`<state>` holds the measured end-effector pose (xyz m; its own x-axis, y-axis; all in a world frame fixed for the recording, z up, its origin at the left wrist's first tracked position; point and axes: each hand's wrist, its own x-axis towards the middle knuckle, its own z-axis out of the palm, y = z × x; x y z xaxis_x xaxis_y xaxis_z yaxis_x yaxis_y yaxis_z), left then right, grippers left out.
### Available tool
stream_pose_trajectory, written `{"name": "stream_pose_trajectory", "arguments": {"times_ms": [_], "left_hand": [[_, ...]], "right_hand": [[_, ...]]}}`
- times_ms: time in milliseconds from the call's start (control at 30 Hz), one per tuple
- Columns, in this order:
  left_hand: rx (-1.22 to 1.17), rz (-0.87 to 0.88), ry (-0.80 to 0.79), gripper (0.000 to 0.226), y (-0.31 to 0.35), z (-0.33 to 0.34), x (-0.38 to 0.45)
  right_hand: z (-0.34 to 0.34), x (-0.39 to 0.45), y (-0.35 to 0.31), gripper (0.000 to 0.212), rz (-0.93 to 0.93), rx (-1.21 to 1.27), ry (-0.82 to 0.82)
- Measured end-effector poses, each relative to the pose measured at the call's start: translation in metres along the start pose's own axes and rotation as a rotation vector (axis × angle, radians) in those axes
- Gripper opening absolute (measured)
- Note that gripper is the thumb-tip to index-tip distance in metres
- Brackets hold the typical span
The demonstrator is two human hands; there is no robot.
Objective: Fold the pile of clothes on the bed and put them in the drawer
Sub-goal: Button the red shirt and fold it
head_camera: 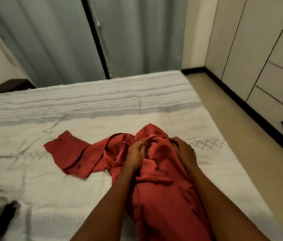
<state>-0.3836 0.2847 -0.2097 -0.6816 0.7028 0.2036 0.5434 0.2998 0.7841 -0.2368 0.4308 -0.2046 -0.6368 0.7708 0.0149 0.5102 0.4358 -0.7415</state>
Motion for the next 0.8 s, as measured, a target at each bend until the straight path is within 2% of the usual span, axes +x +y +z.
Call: {"name": "stream_pose_trajectory", "arguments": {"times_ms": [67,167,267,400,500,667,800], "left_hand": [[0.081,0.049,-0.027,0.040,0.024,-0.032,-0.050],[0.239,0.059,0.043,0.038,0.065,-0.074,-0.109],[0.353,0.092,0.167,0.028,0.128,-0.122,-0.138],[0.429,0.161,0.387,0.016,0.207,-0.179,-0.133],[0.466,0.248,0.548,0.017,0.250,-0.219,-0.126],[0.434,0.251,0.635,0.024,0.331,-0.286,-0.118],[0.569,0.328,0.710,0.030,0.403,-0.343,-0.112]], "right_hand": [[-0.021,-0.052,-0.009,0.020,-0.016,0.000,-0.012],[-0.051,-0.118,-0.039,0.028,-0.055,0.052,0.043],[-0.090,-0.152,-0.098,0.033,-0.070,0.149,0.211],[-0.141,-0.157,-0.164,0.022,-0.077,0.150,0.446],[-0.185,-0.160,-0.206,0.025,-0.199,0.066,0.603],[-0.273,-0.159,-0.287,0.023,-0.467,-0.166,0.806],[-0.355,-0.175,-0.358,0.027,-0.643,-0.259,0.860]]}}
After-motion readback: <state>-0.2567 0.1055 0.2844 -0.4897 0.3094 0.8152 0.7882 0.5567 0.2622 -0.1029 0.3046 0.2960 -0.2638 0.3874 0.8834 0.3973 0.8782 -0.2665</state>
